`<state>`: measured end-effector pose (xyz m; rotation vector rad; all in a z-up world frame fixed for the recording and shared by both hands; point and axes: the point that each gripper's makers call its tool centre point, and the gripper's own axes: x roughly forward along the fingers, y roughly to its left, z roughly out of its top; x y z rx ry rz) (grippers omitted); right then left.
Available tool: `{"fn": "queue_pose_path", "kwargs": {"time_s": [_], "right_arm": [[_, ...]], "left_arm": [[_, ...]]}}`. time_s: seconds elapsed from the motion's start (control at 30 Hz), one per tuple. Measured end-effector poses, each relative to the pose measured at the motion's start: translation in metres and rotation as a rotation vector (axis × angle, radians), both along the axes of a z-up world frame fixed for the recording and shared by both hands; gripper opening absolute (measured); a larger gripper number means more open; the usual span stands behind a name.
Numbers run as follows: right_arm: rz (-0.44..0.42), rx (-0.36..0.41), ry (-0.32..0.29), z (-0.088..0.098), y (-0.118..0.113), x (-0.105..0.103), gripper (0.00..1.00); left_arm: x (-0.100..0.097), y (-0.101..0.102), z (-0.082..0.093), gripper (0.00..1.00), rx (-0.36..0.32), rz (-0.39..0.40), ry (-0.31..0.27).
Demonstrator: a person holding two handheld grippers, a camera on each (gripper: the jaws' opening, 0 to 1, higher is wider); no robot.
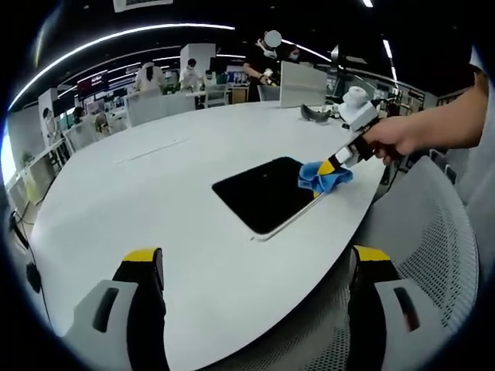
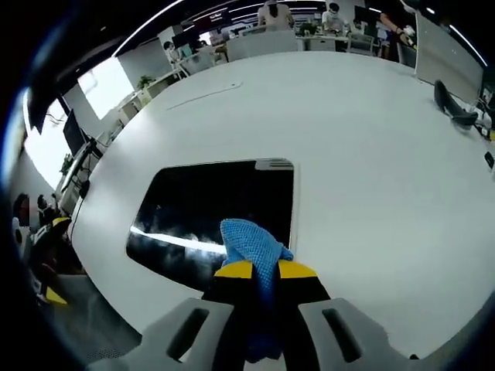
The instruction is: Wipe the mirror surface with the cleaning cloth until all visible marks leave the cleaned area.
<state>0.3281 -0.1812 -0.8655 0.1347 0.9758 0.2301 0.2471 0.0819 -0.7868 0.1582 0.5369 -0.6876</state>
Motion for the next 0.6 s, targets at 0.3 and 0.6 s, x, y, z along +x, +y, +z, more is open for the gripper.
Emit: {"fn": "queue_pose_path", "kwargs": {"time_s": [0.3, 0.6], "right_arm": [[0.001, 0.004, 0.012, 0.0, 0.004, 0.0, 0.04], [-0.013, 0.016, 0.028, 0.0, 0.011, 0.0, 0.04]], "left_arm": [[0.001, 0.001, 0.0, 0.99, 0.005, 0.009, -0.007], [0.001, 0.0, 0.0, 0.99, 0.0, 0.004, -0.002]]}}
